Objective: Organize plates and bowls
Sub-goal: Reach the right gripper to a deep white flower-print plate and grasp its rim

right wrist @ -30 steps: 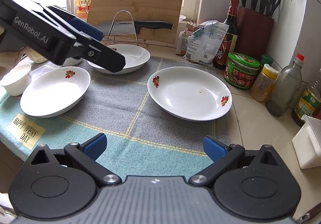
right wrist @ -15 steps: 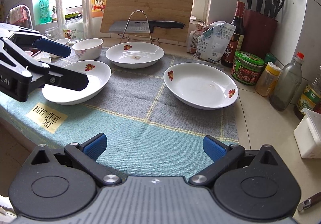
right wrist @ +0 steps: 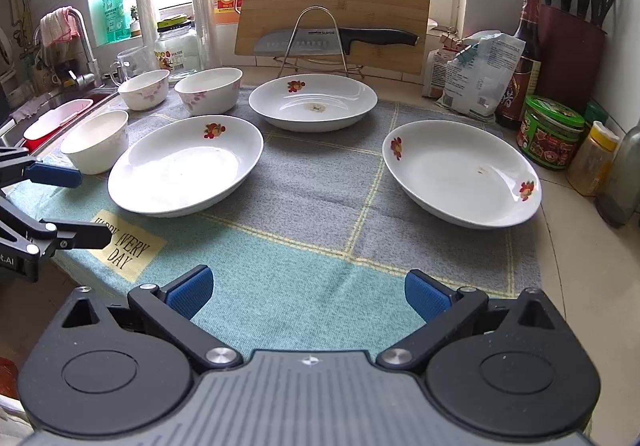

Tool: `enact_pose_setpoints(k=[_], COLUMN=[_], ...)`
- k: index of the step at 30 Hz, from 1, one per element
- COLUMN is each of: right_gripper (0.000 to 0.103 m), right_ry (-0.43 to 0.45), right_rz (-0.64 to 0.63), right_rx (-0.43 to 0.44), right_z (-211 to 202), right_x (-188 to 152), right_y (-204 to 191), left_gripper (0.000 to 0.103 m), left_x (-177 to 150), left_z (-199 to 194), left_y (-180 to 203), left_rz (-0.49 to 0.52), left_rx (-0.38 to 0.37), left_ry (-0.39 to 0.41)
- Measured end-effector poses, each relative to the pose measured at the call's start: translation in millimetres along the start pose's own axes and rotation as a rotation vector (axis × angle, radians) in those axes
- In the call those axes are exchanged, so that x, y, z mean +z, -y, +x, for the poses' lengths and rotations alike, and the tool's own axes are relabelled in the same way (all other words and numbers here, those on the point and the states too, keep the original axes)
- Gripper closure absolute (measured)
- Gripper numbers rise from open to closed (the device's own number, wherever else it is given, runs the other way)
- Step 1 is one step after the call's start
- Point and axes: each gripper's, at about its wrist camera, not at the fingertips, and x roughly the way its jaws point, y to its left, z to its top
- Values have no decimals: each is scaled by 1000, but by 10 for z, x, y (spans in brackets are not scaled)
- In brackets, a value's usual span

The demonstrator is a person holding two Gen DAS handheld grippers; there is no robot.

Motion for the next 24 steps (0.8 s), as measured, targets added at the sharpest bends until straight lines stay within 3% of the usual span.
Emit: enact_pose_setpoints(k=[6,17,24], right_gripper=[0,0,0], right_ry=[-20,-86,-153], right_rz=[3,20,20], right_rx=[30,70,113], right_z=[278,743,1073], right_x=[191,513,638], right_y=[-117,-294,-403], left_gripper=[11,6,0], left_x=[-89,-103,-89], left_z=[297,569,624], left_y=[-220,-506,-551], left_rz=[42,110,121], left_rx=[19,-133,-151], left_ry=[-35,-21,-10])
